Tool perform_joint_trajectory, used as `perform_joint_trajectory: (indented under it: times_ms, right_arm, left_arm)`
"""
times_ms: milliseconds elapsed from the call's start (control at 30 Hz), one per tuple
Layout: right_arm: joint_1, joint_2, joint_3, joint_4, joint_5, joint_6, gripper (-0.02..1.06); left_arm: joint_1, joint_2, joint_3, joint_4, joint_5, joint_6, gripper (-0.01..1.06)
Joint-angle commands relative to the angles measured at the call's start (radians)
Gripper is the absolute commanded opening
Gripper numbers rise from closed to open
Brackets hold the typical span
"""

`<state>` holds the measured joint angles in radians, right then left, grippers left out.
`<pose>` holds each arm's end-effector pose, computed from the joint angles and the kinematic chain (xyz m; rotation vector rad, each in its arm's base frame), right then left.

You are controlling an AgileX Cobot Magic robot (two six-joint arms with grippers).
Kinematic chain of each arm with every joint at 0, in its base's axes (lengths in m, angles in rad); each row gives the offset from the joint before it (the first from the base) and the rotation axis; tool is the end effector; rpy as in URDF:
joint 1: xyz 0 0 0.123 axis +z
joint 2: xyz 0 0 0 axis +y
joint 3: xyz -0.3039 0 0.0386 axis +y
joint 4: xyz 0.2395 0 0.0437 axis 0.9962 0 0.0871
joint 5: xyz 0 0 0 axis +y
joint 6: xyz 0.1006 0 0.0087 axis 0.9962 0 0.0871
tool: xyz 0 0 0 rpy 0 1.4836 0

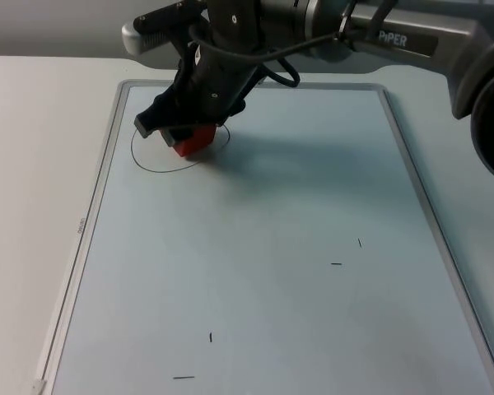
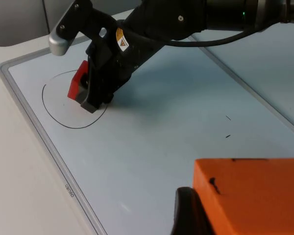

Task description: Pick up one cube with the left hand and another cube with the right hand. First place the cube in the right hand at the target position, then stack the cube in the left hand on top.

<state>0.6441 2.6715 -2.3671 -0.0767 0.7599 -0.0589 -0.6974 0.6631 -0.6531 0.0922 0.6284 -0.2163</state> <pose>0.4722 0.3479 0.1126 -0.9252 2.3766 0.1397 0.0879 -0.0665 0.3291 0.5585 2.0769 -0.4377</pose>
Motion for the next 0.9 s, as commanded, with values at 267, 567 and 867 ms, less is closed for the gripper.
perform_joint_trajectory:
  times_ms: [267, 567, 867]
  right_arm:
    - [0.001, -0.004, -0.010, 0.026, -0.004, -0.008, 0.50]
    - [0.001, -0.004, -0.010, 0.023, -0.004, -0.011, 0.58]
    - [0.001, -0.004, -0.010, 0.023, -0.007, -0.011, 0.69]
  left_arm:
    - [-0.006, -0.003, 0.001, -0.007, -0.013, 0.001, 0.00]
    - [-0.006, -0.003, 0.001, -0.007, -0.013, 0.001, 0.00]
    - [-0.006, -0.003, 0.001, -0.007, -0.009, 0.001, 0.00]
